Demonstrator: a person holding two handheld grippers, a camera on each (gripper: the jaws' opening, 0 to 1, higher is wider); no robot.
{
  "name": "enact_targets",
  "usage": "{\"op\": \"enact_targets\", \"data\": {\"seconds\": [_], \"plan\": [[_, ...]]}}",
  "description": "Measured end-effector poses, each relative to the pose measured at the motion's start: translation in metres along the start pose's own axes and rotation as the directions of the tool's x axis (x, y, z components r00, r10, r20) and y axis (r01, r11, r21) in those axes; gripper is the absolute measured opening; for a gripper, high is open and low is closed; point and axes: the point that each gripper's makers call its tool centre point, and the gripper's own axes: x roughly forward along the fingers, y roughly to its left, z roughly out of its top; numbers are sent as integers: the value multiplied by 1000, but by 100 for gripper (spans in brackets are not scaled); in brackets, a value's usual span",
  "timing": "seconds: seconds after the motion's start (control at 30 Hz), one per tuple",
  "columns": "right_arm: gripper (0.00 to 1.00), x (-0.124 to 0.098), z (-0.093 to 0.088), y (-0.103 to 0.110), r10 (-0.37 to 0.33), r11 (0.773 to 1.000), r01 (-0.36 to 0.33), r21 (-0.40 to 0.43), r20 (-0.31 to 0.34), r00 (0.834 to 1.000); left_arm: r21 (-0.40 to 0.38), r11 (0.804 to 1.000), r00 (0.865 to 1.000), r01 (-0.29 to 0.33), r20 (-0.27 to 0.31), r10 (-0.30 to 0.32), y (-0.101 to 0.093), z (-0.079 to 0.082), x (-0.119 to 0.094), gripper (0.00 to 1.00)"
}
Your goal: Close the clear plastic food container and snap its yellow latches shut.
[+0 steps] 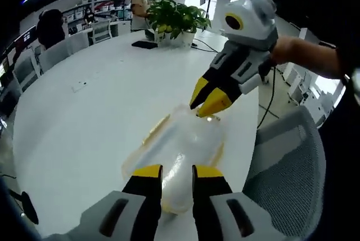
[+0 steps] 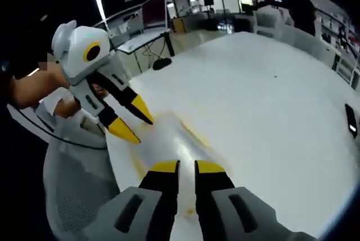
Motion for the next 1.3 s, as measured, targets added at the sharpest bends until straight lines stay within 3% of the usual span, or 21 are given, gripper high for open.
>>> {"op": "enact_targets", "data": {"seconds": [0.27,0.43,0.53,0.93,1.3], "plan": [[0,11,-4,6,74,989,-85,-120,-92,993,97,993,998,66,-23,-64,-15,2,8,7],[0,17,0,9,103,976,-122,-183,-109,989,137,987,996,84,-39,-79,-19,2,14,5],[0,21,3,11,116,956,-142,-255,-115,987,150,983,994,102,-46,-96,-23,3,18,4],[0,33,4,12,149,919,-196,-341,-159,976,217,966,990,140,-59,-130,-31,6,27,4],[15,41,6,15,173,891,-229,-391,-172,970,253,956,989,148,-52,-140,-34,7,31,9]]}}
